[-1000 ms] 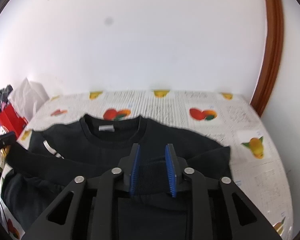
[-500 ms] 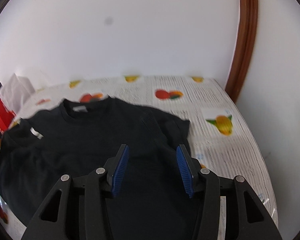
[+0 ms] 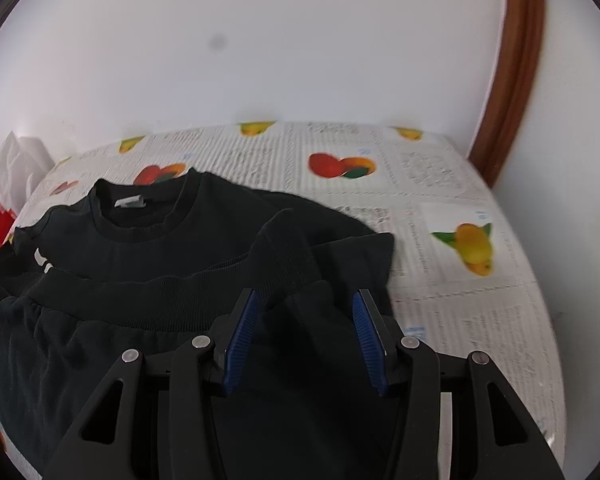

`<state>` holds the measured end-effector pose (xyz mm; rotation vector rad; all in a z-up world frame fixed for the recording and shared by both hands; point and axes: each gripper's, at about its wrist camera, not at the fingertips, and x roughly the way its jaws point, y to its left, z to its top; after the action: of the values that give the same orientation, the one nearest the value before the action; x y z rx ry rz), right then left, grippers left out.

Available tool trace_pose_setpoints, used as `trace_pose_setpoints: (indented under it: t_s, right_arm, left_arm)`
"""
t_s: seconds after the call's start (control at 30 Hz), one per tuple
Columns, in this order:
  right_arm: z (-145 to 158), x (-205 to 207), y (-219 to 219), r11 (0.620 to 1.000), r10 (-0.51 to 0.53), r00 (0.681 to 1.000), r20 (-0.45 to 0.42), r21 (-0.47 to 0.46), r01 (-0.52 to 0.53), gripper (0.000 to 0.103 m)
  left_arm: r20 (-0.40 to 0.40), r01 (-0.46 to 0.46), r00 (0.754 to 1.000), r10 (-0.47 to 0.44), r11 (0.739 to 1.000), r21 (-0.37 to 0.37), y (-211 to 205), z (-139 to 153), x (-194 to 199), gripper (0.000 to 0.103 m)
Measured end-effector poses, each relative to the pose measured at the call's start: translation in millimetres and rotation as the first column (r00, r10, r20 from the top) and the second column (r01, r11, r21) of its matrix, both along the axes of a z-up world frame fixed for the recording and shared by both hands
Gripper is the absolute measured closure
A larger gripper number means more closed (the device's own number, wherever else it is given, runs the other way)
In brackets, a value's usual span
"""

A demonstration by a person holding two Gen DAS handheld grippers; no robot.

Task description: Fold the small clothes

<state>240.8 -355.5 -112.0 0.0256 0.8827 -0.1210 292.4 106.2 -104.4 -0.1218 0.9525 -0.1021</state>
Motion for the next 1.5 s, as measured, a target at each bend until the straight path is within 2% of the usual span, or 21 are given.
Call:
trace_pose_setpoints:
  t_s: [0.07,0.13,0.2,0.23,0.4,0.5,0.57,0.73,0.9,1.03,1.27,1.4,1.5]
  right_arm:
    - [-6,5,2,1.000,0.007,1.000,-0.016,-0.001,-0.007,0.055]
    - [-10,8,3,1.000,0.002,1.000,-0.029,-0.011,-0.002,0.058]
    - [-11,9,3,1.000,-0.010,1.000,-0.028,-0.028,0.009,0.070]
    - [-11,8,2,0.999,-0.016,1.000,-0.023,-0.028,0.015,0.080]
    - [0,-4,-11,0.999,-0.003,0.999,0.038,0.053,0.001,0.088]
    - [16,-16,-14,0.996,-0.003,0.993,0.122,0.084,-0.008,0.089]
    - [27,-25,-17,0.993,-0.002,0.983,0.185,0.114,-0.019,0.089]
    - [34,-26,-27,0.990,-0.034,0.970,0.239,0.144,-0.001,0.089]
    - [12,-8,-29,0.993,-0.067,0.985,0.161,0.104,0.050,0.089]
    - [-9,6,-28,0.995,-0.090,0.993,0.080,0.053,0.086,0.089]
    - [-17,11,-29,0.994,-0.108,0.994,0.023,0.029,0.108,0.084]
    - [-7,0,-29,0.992,-0.121,0.992,0.033,0.032,0.120,0.079]
    - [0,-14,-25,0.990,-0.138,0.989,0.052,-0.014,0.139,0.078]
  left_arm:
    - [-0.013,0.005,1.000,-0.005,1.000,-0.024,1,-3,0,0.064]
    - [-0.020,0.005,1.000,-0.006,0.998,-0.056,0,-3,-1,0.076]
    - [0.010,-0.006,1.000,0.006,1.000,-0.028,-4,3,-4,0.086]
    - [0.040,0.000,0.999,0.001,1.000,-0.008,-9,8,-7,0.088]
    - [0.195,0.022,0.980,-0.034,0.998,0.066,-33,40,-23,0.091]
    - [0.275,0.026,0.960,-0.046,0.997,0.074,-43,57,-26,0.091]
    - [0.292,0.011,0.956,-0.033,0.997,0.078,-46,60,-21,0.091]
    - [0.248,-0.073,0.967,0.051,0.994,0.079,-39,39,0,0.091]
    - [0.142,-0.116,0.984,0.107,0.991,0.059,-27,2,19,0.090]
    - [0.107,-0.105,0.990,0.094,0.989,0.104,-31,-17,23,0.090]
    - [0.078,-0.095,0.993,0.086,0.988,0.119,-30,-21,25,0.085]
    - [0.062,-0.087,0.995,0.082,0.992,0.095,-28,-18,22,0.084]
    - [0.056,-0.081,0.996,0.076,0.993,0.090,-27,-14,13,0.083]
